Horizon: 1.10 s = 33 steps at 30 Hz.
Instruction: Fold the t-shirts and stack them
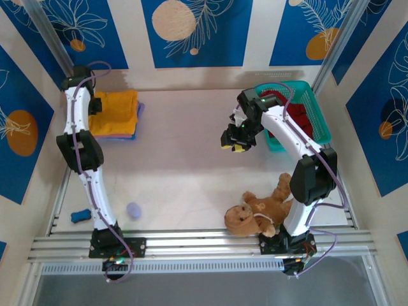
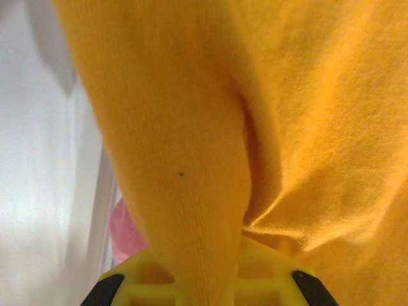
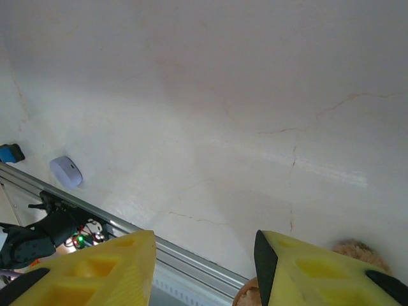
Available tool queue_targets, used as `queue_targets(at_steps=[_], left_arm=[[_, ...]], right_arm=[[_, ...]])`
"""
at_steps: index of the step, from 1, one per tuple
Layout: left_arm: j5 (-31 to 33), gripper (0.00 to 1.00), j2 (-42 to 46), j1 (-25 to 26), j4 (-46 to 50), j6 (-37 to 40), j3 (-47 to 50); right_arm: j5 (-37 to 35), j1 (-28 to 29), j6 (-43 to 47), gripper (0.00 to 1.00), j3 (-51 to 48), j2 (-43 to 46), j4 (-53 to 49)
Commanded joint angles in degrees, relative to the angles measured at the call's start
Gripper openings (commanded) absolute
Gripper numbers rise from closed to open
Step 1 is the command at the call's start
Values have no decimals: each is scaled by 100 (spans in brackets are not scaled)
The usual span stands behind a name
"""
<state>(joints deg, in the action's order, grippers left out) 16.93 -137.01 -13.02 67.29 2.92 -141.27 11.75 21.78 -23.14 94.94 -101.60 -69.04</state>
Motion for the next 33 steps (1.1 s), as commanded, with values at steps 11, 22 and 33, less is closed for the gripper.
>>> queue_targets(at_steps=[11, 22, 33], left_arm=[[-30, 0, 76, -122, -537, 309, -137], [109, 47, 87, -122, -761, 237, -155], [688, 99, 1037, -98, -748, 95, 151]], right_arm=[[-60, 175, -86, 47, 291, -167, -315], [-59, 185, -123, 47, 365, -175, -365], [-312, 92, -134, 64, 385, 223, -202]])
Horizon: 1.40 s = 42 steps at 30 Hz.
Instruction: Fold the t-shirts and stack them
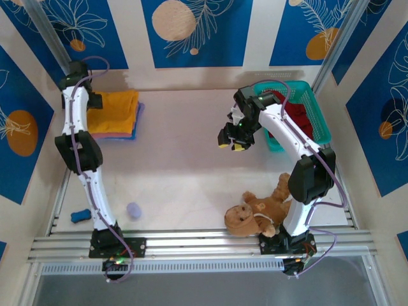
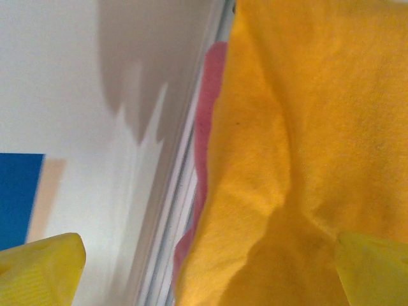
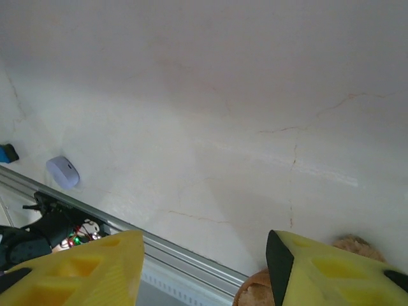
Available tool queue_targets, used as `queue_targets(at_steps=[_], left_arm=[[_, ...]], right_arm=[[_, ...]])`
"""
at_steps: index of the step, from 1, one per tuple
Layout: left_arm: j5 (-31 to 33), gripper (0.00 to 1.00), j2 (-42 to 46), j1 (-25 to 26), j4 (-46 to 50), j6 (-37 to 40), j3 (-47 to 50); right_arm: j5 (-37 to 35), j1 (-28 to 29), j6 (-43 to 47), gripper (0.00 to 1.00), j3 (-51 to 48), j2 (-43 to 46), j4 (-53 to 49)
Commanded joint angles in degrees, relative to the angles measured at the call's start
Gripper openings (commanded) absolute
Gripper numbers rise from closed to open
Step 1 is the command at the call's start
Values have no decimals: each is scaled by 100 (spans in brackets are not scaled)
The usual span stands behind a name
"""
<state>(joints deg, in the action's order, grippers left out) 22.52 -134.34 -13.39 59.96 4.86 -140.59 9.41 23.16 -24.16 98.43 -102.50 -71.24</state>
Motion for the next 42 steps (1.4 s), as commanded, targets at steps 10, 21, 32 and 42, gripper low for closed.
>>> queue_targets(at_steps=[10, 21, 32, 42], left_arm=[[-2841, 99, 3533, 79, -2200, -1408, 4312], [-3068, 99, 7164, 1064, -6897, -556, 9990], [-2917, 99, 7584, 1154, -8464, -703, 11841], [-2679, 99, 5979, 1154, -11753, -861, 12937]], right_arm=[[-616, -504, 56, 99, -1034, 1509, 1324], [-2765, -563, 1514, 99, -5630, 4036, 7451], [-2461, -1927, 1476, 99, -6930, 3867, 8938], [-1823, -2449, 1447, 99, -7558, 3449, 10329]])
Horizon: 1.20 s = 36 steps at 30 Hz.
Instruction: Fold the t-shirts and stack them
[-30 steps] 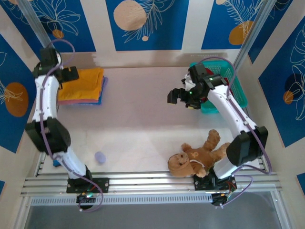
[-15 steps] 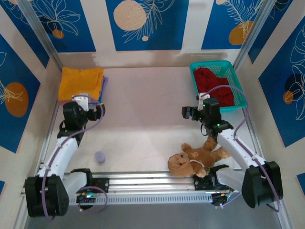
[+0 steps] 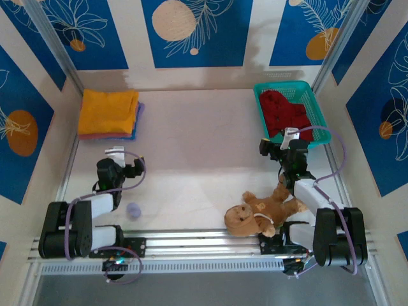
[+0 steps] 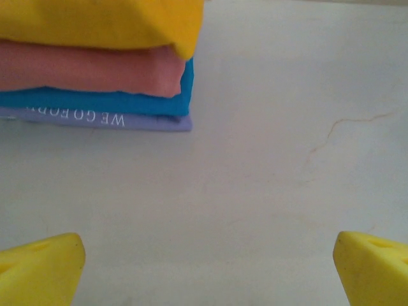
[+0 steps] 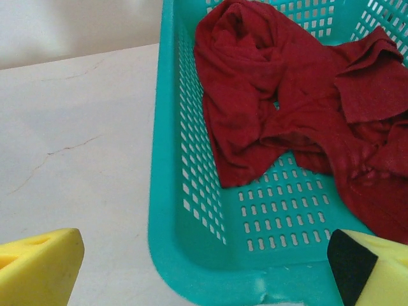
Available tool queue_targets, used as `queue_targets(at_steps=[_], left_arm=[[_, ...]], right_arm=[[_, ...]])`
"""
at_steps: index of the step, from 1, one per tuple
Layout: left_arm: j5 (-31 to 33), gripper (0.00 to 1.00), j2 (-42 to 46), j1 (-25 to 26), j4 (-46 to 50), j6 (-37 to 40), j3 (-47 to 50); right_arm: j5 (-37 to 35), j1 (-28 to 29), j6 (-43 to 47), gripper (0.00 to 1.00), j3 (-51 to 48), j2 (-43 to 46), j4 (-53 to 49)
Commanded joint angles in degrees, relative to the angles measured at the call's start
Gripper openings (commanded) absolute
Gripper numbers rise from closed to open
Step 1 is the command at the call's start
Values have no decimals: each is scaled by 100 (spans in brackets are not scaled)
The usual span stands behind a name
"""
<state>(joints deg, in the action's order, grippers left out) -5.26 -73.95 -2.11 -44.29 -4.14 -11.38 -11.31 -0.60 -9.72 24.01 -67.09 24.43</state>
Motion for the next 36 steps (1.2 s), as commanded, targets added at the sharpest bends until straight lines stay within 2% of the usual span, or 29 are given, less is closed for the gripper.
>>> queue_targets(at_steps=[1, 4, 7, 12, 16, 20, 24, 36], left_arm=[[215, 99, -107, 26, -1355, 53, -12], [376, 99, -416, 26, -1645, 69, -49], [270, 99, -790, 26, -1980, 139, -99], [15, 99, -1211, 31, -2049, 211, -267], [-198, 99, -1691, 18, -2470, 243, -312], [-113, 99, -1599, 26, -1925, 247, -526], [16, 99, -1575, 99, -1520, 308, -714], [60, 99, -1578, 132, -1494, 327, -734]], right_arm=[[241, -80, 36, 99, -181, -201, 949], [259, -116, 40, 99, -382, -607, 1568], [324, -107, -1, 99, -509, -988, 2110], [471, -102, 94, 99, -494, -1235, 2343], [686, -46, 263, 99, -416, -1597, 2556], [694, -26, 303, 99, -343, -1950, 2730], [691, 17, 349, 99, -34, -2001, 2188], [649, 66, 393, 99, 22, -2035, 2143]])
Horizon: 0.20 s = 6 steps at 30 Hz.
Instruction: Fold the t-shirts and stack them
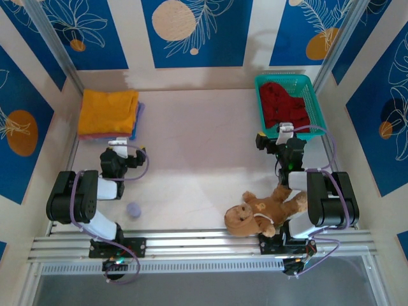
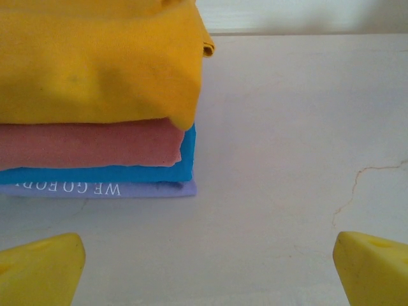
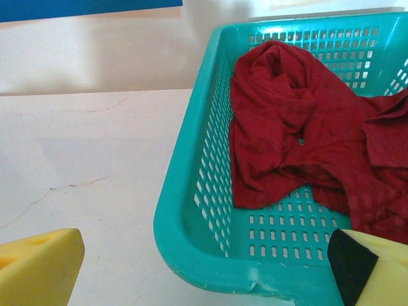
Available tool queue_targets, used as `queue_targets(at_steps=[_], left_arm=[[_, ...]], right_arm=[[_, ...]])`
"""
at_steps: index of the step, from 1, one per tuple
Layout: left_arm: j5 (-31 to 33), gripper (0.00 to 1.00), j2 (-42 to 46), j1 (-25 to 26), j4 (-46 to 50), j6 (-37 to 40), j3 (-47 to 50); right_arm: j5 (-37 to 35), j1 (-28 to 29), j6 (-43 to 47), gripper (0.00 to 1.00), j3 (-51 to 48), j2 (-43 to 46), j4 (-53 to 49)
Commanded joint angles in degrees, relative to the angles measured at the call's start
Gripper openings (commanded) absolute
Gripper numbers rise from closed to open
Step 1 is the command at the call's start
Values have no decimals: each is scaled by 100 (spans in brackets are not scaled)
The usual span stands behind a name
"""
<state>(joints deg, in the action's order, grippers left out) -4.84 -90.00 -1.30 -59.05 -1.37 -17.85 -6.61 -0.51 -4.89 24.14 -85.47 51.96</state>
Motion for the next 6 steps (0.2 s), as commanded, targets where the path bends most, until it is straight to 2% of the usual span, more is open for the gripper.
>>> queue_targets(at_steps=[1, 6], left_arm=[[18, 99, 26, 51, -20, 48, -87], [1, 99, 28, 51, -73, 49, -55]], right_arm=[[189, 53, -92, 99, 16, -182, -656], [195, 52, -91, 99, -16, -172, -600]])
